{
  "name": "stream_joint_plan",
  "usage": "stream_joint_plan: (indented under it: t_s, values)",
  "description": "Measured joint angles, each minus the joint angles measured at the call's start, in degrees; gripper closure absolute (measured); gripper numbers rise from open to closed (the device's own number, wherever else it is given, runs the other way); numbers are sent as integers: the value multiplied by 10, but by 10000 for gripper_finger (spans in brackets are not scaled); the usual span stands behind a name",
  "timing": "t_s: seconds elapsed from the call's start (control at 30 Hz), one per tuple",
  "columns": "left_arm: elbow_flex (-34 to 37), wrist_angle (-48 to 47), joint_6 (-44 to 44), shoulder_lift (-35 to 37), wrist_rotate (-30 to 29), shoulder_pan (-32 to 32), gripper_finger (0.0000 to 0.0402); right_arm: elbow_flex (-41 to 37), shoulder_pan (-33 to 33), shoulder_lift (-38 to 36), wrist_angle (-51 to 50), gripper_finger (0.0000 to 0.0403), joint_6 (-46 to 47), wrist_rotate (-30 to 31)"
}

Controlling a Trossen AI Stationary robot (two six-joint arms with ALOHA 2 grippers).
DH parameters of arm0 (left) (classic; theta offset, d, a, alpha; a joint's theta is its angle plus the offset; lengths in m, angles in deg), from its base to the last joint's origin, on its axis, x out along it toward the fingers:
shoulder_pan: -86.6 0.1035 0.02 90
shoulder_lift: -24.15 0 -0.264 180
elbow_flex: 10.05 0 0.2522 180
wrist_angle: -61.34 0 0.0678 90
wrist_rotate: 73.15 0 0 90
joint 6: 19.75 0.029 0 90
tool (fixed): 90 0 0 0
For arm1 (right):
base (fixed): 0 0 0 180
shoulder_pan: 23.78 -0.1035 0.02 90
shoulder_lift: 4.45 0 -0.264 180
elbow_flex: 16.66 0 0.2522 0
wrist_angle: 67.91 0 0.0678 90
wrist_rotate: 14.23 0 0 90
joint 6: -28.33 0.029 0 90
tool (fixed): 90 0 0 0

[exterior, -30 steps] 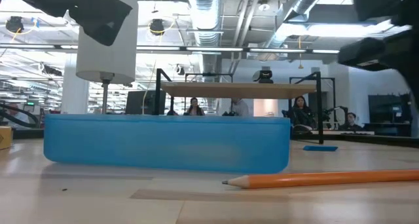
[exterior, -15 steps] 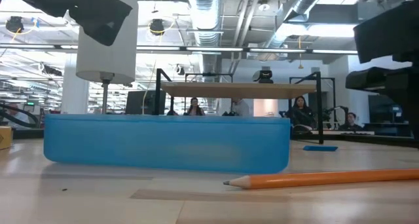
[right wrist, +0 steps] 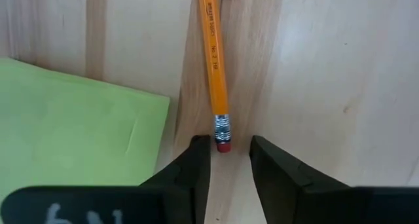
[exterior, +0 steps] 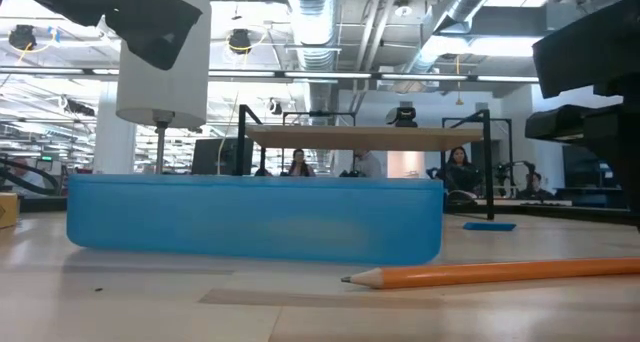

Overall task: Pack school essentials
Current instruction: Put the orange pencil into the blue supply box

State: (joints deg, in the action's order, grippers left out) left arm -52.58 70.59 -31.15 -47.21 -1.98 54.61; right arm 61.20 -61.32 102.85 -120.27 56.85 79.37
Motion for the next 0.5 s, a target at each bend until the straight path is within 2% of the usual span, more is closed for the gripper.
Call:
stream_joint_plan:
  t_s: [0.5]
  values:
    - [0,0,0,0,0,0,292,0,0,1,12,268,11,-6]
